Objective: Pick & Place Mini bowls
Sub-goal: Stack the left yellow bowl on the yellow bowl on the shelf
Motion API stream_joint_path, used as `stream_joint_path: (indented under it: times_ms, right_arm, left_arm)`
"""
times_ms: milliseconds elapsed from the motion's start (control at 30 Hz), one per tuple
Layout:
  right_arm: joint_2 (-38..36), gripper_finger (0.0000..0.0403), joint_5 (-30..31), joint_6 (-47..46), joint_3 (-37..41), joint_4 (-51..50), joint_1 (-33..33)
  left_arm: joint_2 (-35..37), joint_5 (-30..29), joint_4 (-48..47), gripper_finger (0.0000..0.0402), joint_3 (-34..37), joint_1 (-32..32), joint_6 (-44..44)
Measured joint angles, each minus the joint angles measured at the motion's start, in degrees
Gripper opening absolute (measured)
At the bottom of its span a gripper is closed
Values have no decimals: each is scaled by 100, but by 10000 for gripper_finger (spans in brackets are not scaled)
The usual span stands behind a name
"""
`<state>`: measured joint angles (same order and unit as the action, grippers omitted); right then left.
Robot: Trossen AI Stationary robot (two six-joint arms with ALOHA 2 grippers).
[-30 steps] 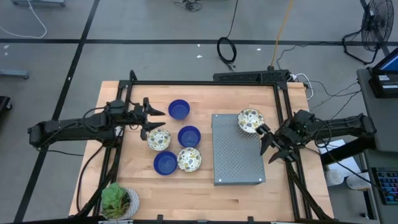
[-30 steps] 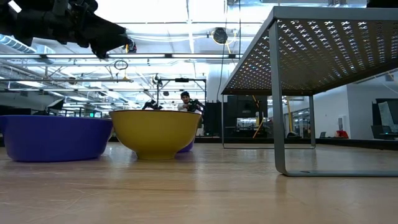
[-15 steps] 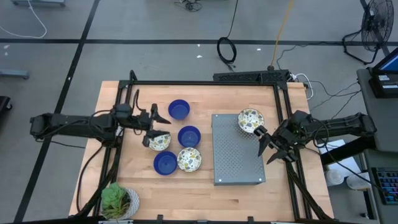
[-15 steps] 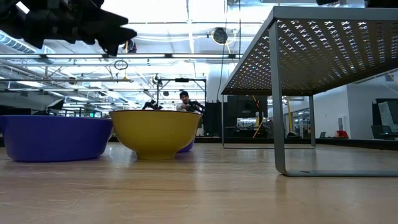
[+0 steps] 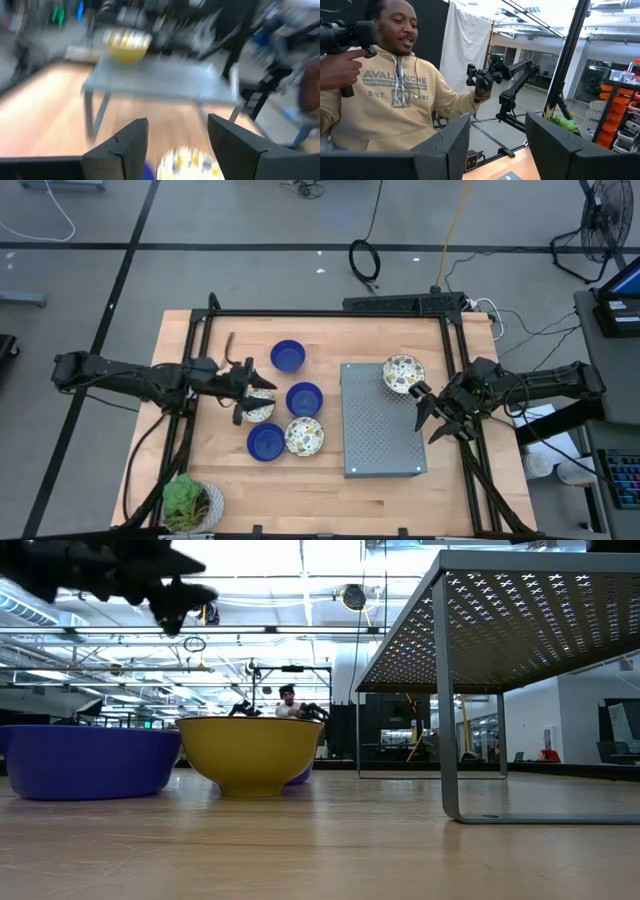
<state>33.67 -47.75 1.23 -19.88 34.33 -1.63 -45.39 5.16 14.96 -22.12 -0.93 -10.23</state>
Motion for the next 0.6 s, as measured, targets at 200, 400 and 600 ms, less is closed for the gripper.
stream_joint_path:
  times_ms: [200, 400, 600]
  right_arm:
    - [-1, 180, 29, 94, -2, -17, 2]
    - [-2, 180, 908, 175, -2, -91, 76]
    - [-2, 180, 1928, 451, -4, -375, 327]
  left_arm:
    - [-370, -1620, -3846, 209, -1549, -583, -1425]
    - [-895, -1755, -6164, 209, -2189, -663, -3781]
    - [-1301, -946, -7583, 209, -2191, -607, -5901]
